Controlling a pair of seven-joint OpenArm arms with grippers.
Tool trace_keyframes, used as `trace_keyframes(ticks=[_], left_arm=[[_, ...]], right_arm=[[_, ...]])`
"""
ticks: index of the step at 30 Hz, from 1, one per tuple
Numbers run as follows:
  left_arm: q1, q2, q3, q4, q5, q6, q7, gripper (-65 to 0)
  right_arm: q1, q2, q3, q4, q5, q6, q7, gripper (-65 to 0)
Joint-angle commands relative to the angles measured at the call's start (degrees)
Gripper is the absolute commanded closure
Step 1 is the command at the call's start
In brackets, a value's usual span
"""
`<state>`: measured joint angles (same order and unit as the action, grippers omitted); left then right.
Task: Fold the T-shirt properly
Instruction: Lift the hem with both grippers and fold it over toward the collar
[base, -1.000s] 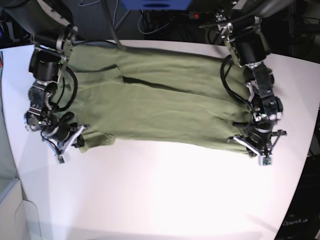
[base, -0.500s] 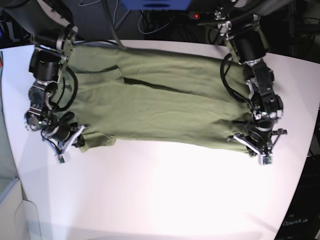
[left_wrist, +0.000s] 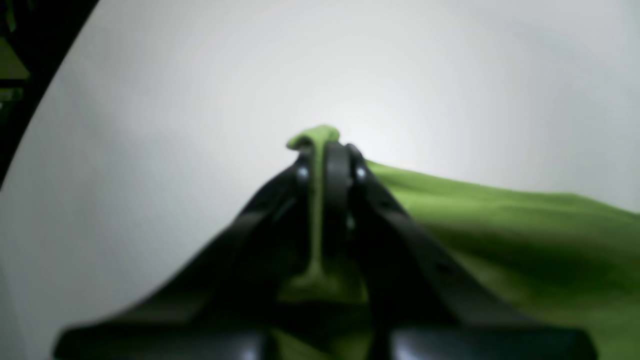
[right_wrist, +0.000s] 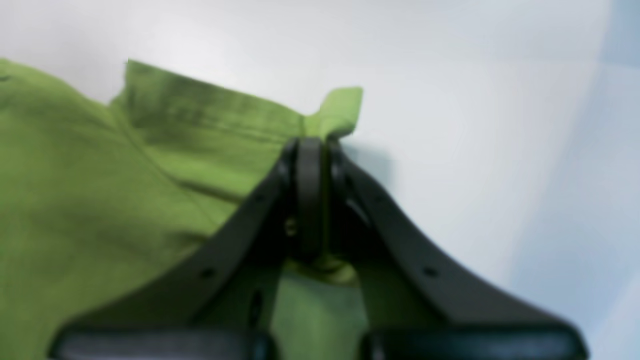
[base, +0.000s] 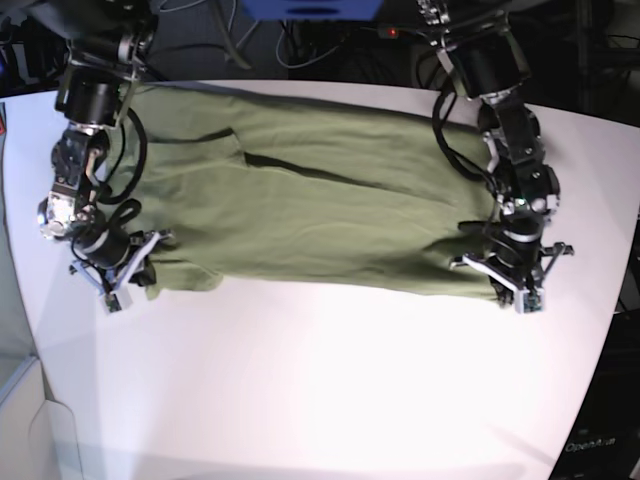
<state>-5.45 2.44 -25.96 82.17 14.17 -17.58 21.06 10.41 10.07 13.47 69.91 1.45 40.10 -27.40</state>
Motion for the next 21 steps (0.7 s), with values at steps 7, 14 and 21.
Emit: trace_keyframes(ticks=[7, 14, 21], left_arm=[[3.65, 0.6, 2.53, 6.4, -1.03, 0.13, -1.76, -1.5], [7.43, 0.51, 2.53, 8.77, -6.57, 0.13, -1.76, -1.5], [11.56, 0.51, 2.44, 12.38, -9.47, 0.13, -1.76, -1.5]], right_arm=[[-5.89, 0.44, 0.2, 11.37, 0.7, -0.1, 1.24, -0.4], [-12.22, 0.18, 0.2, 22.18, 0.7, -0.1, 1.24, -0.4], [-18.37, 0.09, 0.46, 31.15, 0.88, -0.1, 1.33, -0.3]])
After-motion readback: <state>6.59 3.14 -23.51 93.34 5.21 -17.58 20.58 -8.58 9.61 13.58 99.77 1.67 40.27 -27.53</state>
